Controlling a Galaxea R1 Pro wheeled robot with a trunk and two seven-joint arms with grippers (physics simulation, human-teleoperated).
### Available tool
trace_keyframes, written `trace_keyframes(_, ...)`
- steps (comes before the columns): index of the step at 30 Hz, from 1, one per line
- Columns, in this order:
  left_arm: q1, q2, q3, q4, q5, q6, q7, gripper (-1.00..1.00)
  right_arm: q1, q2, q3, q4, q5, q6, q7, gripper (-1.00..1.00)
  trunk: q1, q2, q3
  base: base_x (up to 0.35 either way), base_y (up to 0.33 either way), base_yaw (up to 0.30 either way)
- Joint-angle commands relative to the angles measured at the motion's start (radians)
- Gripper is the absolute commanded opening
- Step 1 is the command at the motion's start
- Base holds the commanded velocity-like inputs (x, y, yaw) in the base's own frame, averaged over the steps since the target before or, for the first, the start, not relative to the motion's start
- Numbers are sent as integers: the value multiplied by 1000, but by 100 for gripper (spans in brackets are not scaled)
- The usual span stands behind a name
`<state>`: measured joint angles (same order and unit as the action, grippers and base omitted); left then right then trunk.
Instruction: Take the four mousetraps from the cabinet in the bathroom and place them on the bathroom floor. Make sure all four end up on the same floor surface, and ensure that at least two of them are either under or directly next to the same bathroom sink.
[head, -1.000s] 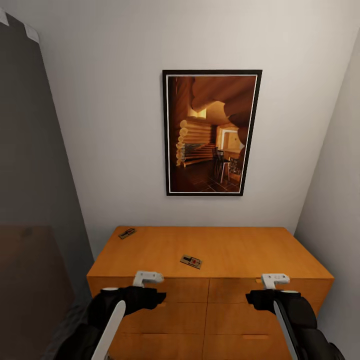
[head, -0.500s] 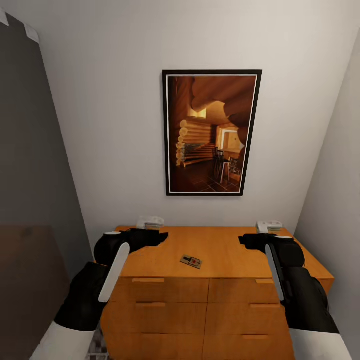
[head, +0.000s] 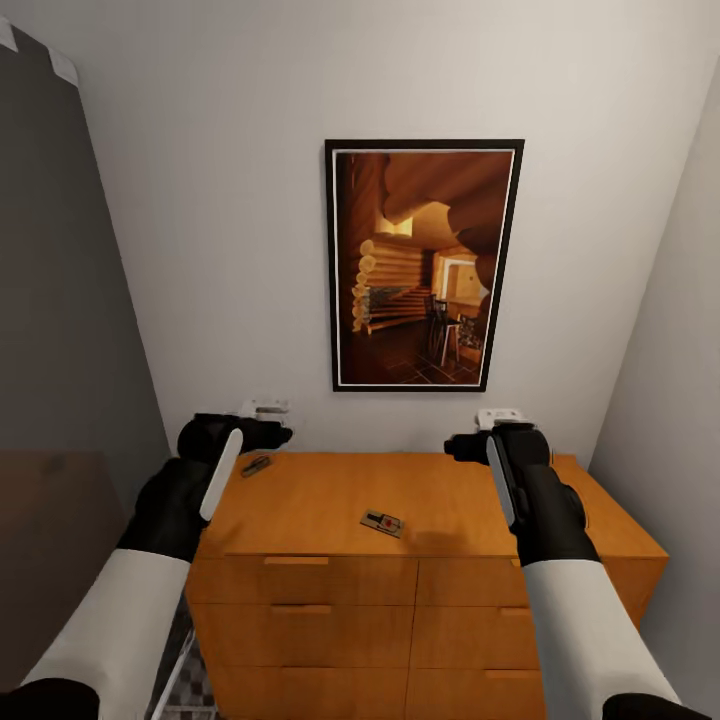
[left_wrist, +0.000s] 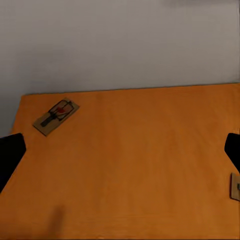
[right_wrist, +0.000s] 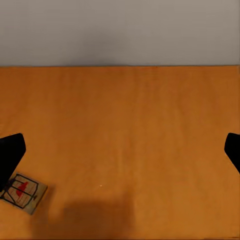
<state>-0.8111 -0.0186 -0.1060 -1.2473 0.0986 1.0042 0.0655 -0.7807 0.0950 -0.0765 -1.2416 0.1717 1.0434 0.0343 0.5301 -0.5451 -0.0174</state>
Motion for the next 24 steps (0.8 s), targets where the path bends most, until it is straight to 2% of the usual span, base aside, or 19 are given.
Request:
trace_keyframes(1, -7, 15, 11, 35, 0, 7, 5, 100, -10, 13, -2, 20, 8, 4, -10, 100, 0, -2, -2, 0, 0, 0)
trace_keyframes(4, -13, 41, 30, 63, -7, 13, 2, 100, -17, 28, -1, 37, 9, 4, -28, 100, 0, -2, -2, 0, 0, 0)
trace_keyframes(5, -15, 57, 45, 70, -7, 19, 0, 100, -21, 35, 0, 44, 9, 4, -37, 100, 0, -2, -2, 0, 0, 0)
trace_keyframes(8, -17, 77, 72, 58, 4, 33, -1, 100, -24, 44, 3, 52, 8, 4, -51, 100, 0, -2, -2, 0, 0, 0)
trace_keyframes(11, -18, 87, 85, 39, 17, 39, -1, 100, -25, 54, 7, 58, 8, 4, -59, 100, 0, -2, -2, 0, 0, 0)
trace_keyframes(19, -19, 90, 91, 32, 23, 43, -1, 100, -25, 64, 24, 62, 14, 4, -67, 100, 0, -2, -2, 1, 0, 0)
trace_keyframes(24, -19, 88, 92, 52, 29, 42, -2, 100, -25, 66, 65, 56, 24, 4, -69, 100, 0, -2, -2, 137, 0, 0)
